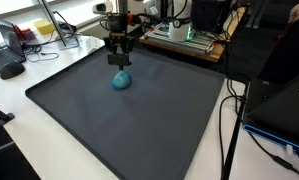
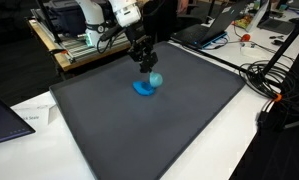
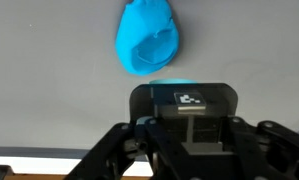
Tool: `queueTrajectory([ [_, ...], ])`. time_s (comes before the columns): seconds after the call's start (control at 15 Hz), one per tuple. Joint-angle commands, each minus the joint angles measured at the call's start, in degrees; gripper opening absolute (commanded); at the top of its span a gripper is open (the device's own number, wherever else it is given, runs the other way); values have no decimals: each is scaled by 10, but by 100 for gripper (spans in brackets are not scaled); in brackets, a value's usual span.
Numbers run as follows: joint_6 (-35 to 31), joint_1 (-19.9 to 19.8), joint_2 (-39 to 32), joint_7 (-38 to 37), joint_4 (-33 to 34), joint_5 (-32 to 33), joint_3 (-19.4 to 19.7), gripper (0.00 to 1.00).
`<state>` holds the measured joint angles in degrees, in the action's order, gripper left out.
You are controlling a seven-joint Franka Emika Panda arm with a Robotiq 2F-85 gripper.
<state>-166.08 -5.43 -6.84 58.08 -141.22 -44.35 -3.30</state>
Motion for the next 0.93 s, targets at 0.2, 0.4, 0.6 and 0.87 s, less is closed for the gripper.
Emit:
queueTrajectory([
  [0.2,-27,-6,1,73,0,-92,-17,22],
  [0.4,-44,0,12,53,-3,-41,-2,22],
  [0.6,-48,5,21,20,-2,31,16,22],
  [0.87,-23,13,33,-62,6,188,50,22],
])
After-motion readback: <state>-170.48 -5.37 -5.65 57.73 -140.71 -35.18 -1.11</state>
